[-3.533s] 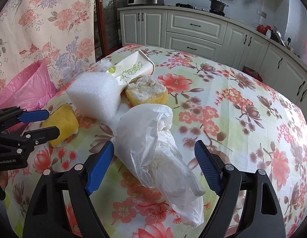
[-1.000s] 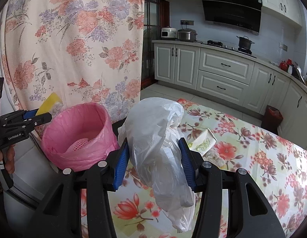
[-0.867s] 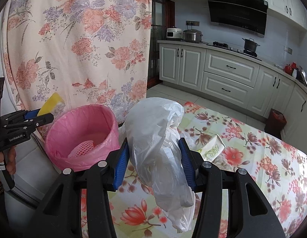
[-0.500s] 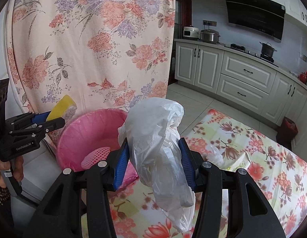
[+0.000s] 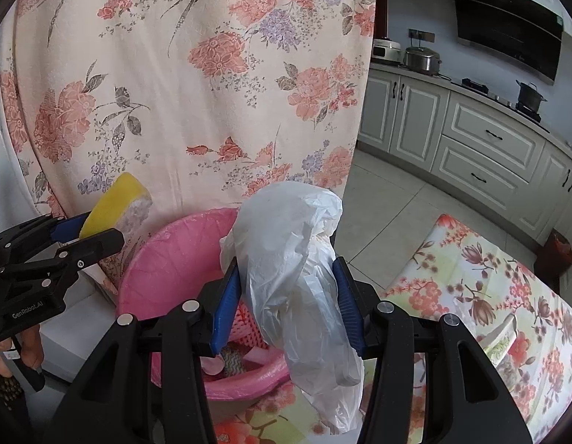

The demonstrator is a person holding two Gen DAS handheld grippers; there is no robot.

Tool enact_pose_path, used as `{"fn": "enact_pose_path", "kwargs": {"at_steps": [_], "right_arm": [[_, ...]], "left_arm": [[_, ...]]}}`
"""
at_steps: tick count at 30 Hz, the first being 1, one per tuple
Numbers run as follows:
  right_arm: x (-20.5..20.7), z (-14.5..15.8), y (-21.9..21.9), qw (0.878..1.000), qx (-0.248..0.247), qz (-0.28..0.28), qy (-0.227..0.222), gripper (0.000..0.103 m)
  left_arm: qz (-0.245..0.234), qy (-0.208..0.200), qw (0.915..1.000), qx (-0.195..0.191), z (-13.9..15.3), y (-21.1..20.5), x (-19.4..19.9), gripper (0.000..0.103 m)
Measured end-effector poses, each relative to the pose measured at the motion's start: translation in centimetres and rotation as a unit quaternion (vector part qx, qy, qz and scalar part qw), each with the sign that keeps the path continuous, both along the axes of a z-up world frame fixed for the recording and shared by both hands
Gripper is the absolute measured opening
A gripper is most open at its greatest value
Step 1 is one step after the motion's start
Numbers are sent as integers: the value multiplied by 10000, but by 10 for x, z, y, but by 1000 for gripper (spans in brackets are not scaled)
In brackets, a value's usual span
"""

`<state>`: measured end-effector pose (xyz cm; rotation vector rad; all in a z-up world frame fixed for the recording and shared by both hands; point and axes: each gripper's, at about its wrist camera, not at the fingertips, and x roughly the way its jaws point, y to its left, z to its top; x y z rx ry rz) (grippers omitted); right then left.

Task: Collect trash
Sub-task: 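Carry the sponge and plastic bag to the pink bin and release both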

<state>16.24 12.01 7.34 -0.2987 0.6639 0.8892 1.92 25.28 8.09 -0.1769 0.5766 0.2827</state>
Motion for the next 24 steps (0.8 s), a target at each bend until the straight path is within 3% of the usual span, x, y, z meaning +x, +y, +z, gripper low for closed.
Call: {"fn": "enact_pose_path", "kwargs": {"at_steps": [10,14,24], "right_arm": [[8,-16,29,9997,-160,96,125,49],[10,-19,36,9997,-229,84,81,63],[19,-22,17,9995,-288,-146,17,68]], "left_arm": [[38,12,10000,-31,-1,7,5,43],[40,15,10000,-34,-1,7,5,43],[-8,141,9999,-94,-12,6,17,43]]}}
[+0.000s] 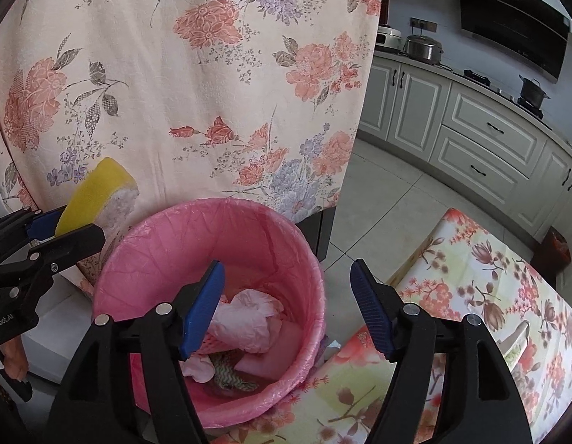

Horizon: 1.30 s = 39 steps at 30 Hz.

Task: Collect trash
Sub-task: 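Carry the sponge and plastic bag to the pink bin and release both, then move both open tools back over the white foam block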

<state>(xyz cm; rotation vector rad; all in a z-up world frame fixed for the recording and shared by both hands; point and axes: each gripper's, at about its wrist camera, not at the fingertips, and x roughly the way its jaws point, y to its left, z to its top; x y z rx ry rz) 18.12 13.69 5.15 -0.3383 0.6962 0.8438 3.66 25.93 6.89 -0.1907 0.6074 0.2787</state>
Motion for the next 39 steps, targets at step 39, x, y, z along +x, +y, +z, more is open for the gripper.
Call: {"fn": "enact_pose_path", "kwargs": {"at_steps": [39], "right_arm": [[18,2,-99,9974,222,-681,-40,78]], "left_arm": [[174,96,9998,54,-1,-9,26,63]]}}
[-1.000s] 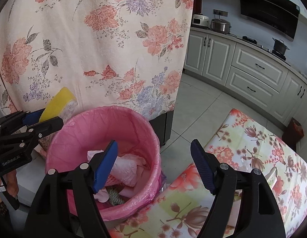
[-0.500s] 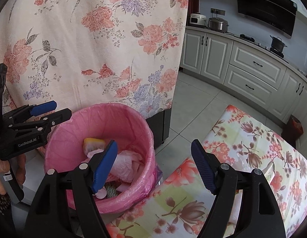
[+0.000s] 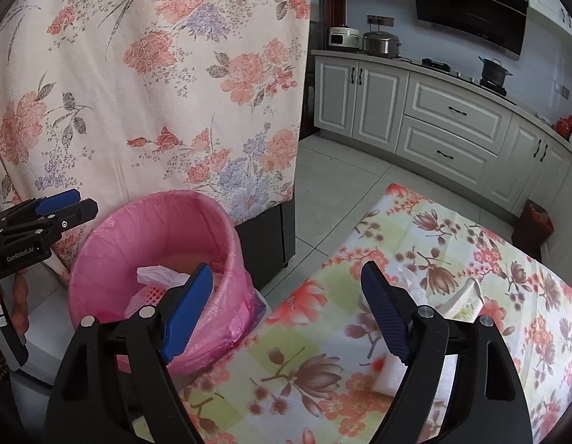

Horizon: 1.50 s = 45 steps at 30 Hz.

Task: Collect trash
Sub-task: 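Move both open tools back over the white foam block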

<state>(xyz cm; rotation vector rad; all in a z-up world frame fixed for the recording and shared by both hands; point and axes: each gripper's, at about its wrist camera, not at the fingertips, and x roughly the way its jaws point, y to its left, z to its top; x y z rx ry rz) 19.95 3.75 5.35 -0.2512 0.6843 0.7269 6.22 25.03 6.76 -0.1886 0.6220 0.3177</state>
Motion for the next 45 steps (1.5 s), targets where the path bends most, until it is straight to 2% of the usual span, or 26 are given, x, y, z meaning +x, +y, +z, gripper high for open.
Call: {"fn": "enact_pose_path", "kwargs": {"at_steps": [12,24,36,45], "right_arm": [[20,1,-97,9969,110,-781,-52,81],[35,-12,-183,9897,206,-1416,35,81],[48,-37,-230,9849,348,-1679,242,82],[61,-54,-246,9837,381,-1713,385,82]], "left_arm": [[-393,-9,9992,7,5,-43,16,64],[-849,72,9964,50,6,-98,39,67],[-1340,327,9904,-70,-16,-160,74,68],[-1717,578,9833,-145,-38,-207,103,68]]}}
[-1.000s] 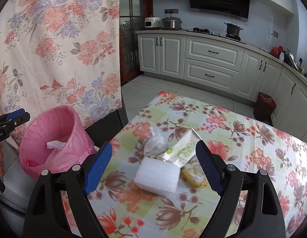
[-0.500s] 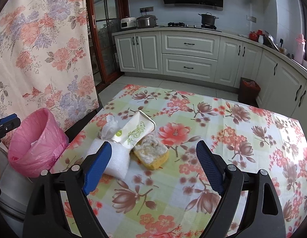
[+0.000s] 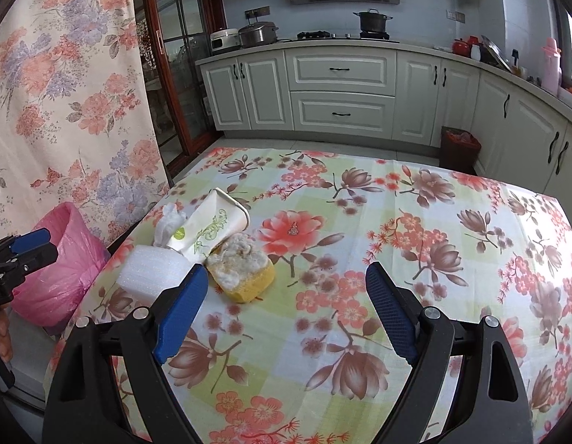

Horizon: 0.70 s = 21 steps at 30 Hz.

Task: Collect trash
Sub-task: 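Move both open tools back over the white foam block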

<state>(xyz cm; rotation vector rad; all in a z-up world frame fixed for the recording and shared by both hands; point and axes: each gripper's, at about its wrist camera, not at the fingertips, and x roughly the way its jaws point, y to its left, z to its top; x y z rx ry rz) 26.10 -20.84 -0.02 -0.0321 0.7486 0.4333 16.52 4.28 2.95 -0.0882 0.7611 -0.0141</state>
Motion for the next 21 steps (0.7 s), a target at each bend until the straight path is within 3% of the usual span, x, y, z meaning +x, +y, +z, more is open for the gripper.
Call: {"fn": "enact_pose_path", "kwargs": {"at_steps": [21], "right_arm": [[21,-26,-21,9995,90,94,292,82]], "left_arm": [[-498,606,9968,-123,-54,-71,60,78]]}}
